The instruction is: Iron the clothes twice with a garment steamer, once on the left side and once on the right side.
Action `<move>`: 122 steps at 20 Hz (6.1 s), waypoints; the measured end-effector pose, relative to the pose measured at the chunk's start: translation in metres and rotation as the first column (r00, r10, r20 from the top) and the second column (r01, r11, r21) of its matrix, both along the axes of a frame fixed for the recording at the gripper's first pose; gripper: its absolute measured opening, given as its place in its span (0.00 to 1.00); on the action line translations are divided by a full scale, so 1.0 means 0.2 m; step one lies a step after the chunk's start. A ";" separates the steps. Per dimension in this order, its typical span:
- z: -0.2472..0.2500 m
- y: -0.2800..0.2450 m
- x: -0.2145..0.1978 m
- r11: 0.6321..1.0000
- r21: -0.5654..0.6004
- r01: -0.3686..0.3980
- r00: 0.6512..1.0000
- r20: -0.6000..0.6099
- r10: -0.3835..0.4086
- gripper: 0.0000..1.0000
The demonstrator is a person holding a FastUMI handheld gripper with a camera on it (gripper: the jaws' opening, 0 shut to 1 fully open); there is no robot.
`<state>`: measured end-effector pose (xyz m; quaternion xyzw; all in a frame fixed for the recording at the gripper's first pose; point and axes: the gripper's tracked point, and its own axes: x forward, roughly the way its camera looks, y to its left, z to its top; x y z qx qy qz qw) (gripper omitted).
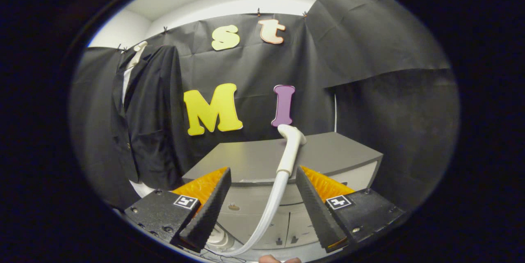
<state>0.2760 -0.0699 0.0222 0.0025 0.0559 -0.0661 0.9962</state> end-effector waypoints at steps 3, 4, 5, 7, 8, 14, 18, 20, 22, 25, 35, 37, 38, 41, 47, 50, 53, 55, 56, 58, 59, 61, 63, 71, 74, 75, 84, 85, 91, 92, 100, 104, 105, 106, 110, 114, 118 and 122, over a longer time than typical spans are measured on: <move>-0.01 -0.11 0.22 0.998 0.059 -0.020 0.999 -0.045 0.023 0.98; -0.01 -0.15 0.29 0.998 0.068 -0.014 0.998 -0.066 0.018 0.98; 0.00 -0.19 0.36 0.997 0.076 -0.009 0.997 -0.072 0.015 0.98; 0.03 -0.25 0.49 0.997 0.082 -0.007 0.996 -0.085 0.014 0.98; 0.05 -0.28 0.56 0.996 0.087 -0.002 0.995 -0.096 0.010 0.98; -0.06 -0.46 0.84 0.981 0.164 0.108 0.966 -0.251 -0.064 0.94; -0.19 -0.54 0.94 0.972 0.167 0.167 0.923 -0.373 -0.095 0.82; -0.18 -0.55 0.97 0.973 0.147 0.178 0.916 -0.386 -0.110 0.81; -0.19 -0.56 0.97 0.972 0.121 0.203 0.902 -0.410 -0.137 0.72; -0.19 -0.56 0.96 0.966 0.087 0.243 0.881 -0.437 -0.182 0.67; -0.08 -0.44 0.89 0.920 0.245 0.307 0.928 -0.290 -0.233 0.38; -0.03 -0.30 0.81 0.934 0.249 0.256 0.951 -0.237 -0.198 0.37; 0.00 -0.25 0.74 0.941 0.240 0.239 0.959 -0.211 -0.190 0.37; 0.05 -0.05 0.57 0.955 0.223 0.195 0.975 -0.147 -0.165 0.37; 0.08 0.37 0.22 0.969 0.209 0.130 0.991 -0.063 -0.119 0.37; 0.08 0.56 0.02 0.971 0.199 0.130 0.992 -0.036 -0.125 0.37; 0.07 0.75 -0.18 0.974 0.189 0.123 0.992 -0.007 -0.124 0.37; 0.07 0.89 -0.29 0.980 0.169 0.109 0.994 0.008 -0.112 0.37; 0.08 0.96 -0.32 0.983 0.158 0.096 0.995 0.014 -0.100 0.37; 0.09 1.10 -0.37 0.989 0.131 0.065 0.997 0.027 -0.069 0.36; 0.10 1.17 -0.39 0.992 0.116 0.048 0.998 0.032 -0.052 0.36; 0.13 1.28 -0.38 0.996 0.086 0.019 0.999 0.040 -0.023 0.36; 0.18 1.37 -0.35 0.997 0.073 -0.005 0.998 0.059 0.001 0.36; 0.54 1.60 -0.04 0.988 0.105 -0.117 0.970 0.224 0.091 0.36; 0.70 1.70 0.09 0.985 0.073 -0.154 0.946 0.299 0.126 0.36; 0.76 1.72 0.14 0.985 0.064 -0.161 0.936 0.325 0.132 0.36; 0.92 2.02 0.68 0.971 0.011 -0.240 0.916 0.332 0.223 0.36; 0.89 2.03 0.72 0.972 0.006 -0.235 0.925 0.310 0.222 0.36; 0.65 2.07 0.76 0.977 -0.032 -0.212 0.948 0.237 0.213 0.36; 0.62 2.08 0.74 0.977 -0.034 -0.209 0.950 0.230 0.211 0.36; 0.33 2.03 0.60 0.987 -0.001 -0.159 0.973 0.168 0.157 0.36; 0.16 2.01 0.52 0.991 -0.024 -0.133 0.981 0.139 0.135 0.36; 0.12 2.02 0.51 0.991 -0.024 -0.133 0.983 0.124 0.135 0.36; 0.07 2.01 0.48 0.991 -0.026 -0.131 0.985 0.110 0.133 0.36; -0.14 2.00 0.42 0.993 -0.030 -0.119 0.992 0.050 0.120 0.36; -0.30 1.98 0.37 0.992 -0.039 -0.116 0.993 -0.007 0.116 0.36; -0.44 1.96 0.32 0.993 -0.041 -0.114 0.992 -0.056 0.112 0.36; -0.58 1.92 0.34 0.994 -0.029 -0.101 0.989 -0.115 0.097 0.36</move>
